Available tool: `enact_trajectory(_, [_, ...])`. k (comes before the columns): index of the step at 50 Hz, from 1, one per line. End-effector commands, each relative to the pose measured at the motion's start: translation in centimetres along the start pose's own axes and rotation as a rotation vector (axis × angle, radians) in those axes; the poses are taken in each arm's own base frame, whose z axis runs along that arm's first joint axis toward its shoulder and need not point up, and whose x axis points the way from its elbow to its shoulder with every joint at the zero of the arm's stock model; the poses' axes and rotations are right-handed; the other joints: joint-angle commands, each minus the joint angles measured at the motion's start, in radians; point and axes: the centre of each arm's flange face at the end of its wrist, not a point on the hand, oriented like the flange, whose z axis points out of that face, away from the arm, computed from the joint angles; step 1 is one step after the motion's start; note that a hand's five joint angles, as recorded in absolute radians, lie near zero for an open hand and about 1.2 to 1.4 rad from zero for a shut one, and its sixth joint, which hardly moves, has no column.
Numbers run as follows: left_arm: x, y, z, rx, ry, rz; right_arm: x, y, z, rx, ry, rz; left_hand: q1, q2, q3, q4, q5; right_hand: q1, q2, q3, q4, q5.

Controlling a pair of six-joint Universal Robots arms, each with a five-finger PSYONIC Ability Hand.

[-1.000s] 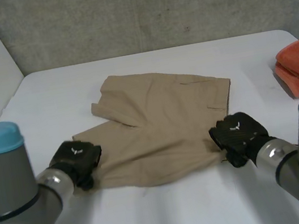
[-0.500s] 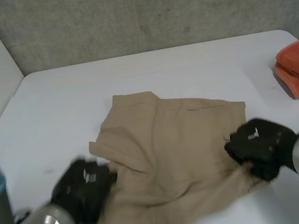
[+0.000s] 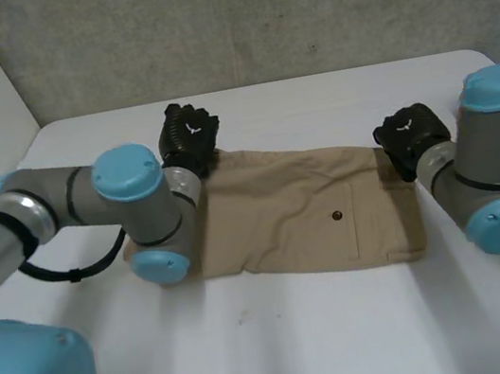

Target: Fold the laundry.

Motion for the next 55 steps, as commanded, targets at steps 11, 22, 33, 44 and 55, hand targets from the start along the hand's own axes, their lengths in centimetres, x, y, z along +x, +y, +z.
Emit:
enact_trajectory(11, [0.5, -0.7, 0.4, 0.114, -0.073, -0.032, 3.8, -3.8, 0.7, 0.131, 0.276, 0.049, -0.942, -0.993, -0.988, -0.998, -0.952, -0.807, -1.004, -1.005, -1.015, -0.993])
enact_trajectory(22, [-2.7, -4.7, -7.0, 0.060, -0.004, -0.252, 1.4, -2.5, -7.3, -0.033, -0.033, 0.142, -0.945, -0.996, -0.991, -1.001, -0.954, -0.807, -1.004, -1.005, -1.015, -0.993])
enact_trajectory(33, [-2.8, -4.3, -12.6, -0.047, 0.085, -0.372, -1.7, 1.7, -9.3, -0.099, -0.176, 0.356, -0.936, -0.988, -0.982, -0.992, -0.946, -0.727, -0.923, -0.925, -0.934, -0.913])
enact_trajectory(44, [-2.6, -3.5, -13.3, -0.074, 0.099, -0.376, -3.4, 4.6, -6.4, -0.083, -0.157, 0.279, -0.939, -0.991, -0.985, -0.995, -0.949, -0.492, -0.688, -0.690, -0.700, -0.678])
enact_trajectory(55, [-2.5, -3.3, -13.4, -0.083, 0.100, -0.376, -1.4, 5.4, -5.5, -0.081, -0.047, 0.243, -0.942, -0.993, -0.988, -0.998, -0.952, 0.414, 0.218, 0.217, 0.207, 0.228])
